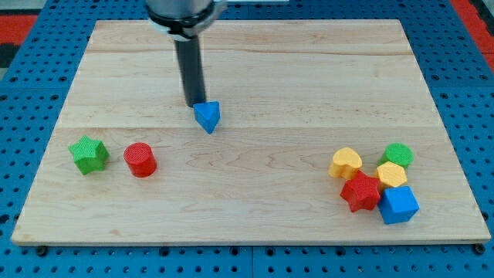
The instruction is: Drag the blue triangle diagonally top right to the yellow heart
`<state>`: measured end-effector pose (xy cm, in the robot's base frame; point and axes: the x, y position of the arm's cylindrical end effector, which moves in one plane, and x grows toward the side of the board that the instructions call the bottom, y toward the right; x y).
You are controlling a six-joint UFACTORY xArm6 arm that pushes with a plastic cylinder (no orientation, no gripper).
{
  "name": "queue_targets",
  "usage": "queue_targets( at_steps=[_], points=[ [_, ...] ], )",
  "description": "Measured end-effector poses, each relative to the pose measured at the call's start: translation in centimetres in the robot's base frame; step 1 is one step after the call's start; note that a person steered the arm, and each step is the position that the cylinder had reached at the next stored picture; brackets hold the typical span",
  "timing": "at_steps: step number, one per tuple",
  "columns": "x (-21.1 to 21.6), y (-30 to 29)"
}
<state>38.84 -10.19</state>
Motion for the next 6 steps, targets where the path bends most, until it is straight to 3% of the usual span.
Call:
queue_targets(
  at_steps=[1,2,4,5,6],
  points=[
    [-1.1,-8.1],
    [2.0,-10.6],
    [2.5,4.8],
    [3.1,9.6],
    [4.0,7.9]
  ],
)
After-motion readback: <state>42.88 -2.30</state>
